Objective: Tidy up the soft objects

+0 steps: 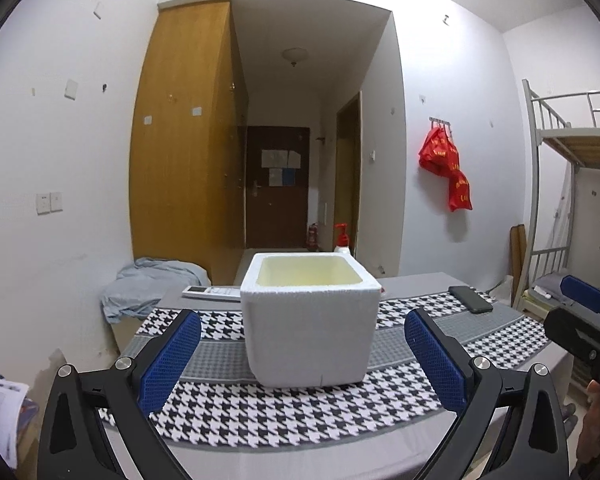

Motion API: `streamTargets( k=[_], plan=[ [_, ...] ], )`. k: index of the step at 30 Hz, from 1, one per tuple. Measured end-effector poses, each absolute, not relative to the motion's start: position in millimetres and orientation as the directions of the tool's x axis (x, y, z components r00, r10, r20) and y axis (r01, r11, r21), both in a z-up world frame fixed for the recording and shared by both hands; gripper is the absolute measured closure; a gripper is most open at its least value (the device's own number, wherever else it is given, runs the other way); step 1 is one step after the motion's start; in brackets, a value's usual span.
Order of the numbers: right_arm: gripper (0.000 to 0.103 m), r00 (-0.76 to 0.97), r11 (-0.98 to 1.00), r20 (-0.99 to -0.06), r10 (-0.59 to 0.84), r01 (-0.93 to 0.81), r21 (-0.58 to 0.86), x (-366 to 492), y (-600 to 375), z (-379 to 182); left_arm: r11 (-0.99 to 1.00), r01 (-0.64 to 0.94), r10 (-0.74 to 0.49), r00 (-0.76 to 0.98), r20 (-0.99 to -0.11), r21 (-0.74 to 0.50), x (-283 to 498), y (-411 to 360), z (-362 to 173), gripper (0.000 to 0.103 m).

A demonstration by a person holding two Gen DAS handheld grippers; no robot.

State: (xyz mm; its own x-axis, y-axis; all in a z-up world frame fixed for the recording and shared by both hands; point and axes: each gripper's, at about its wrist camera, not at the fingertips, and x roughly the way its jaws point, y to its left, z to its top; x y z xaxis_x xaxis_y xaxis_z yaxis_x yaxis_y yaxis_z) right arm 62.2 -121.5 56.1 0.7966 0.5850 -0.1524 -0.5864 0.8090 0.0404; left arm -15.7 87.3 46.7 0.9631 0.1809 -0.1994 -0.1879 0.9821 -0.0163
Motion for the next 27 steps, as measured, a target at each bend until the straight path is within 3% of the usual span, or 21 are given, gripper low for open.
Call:
streamTargets(
  k=[21,27],
  plan=[
    [0.001,0.813,0.82,-0.114,0.572,-0.571,0.037,4.8,-132.6,31.6,0.977,-0.213,0.21,0.967,-0.147,-0.004,-79.9,70.1,19.2,0.001],
    [0.001,0.825,0.837,-0.144,0.546,-0.546,0.047,0.8,-134.4,15.1,0.979,-0.204,0.202,0.968,-0.147,0.004,-89.9,65.7,9.9,0.001]
  ],
)
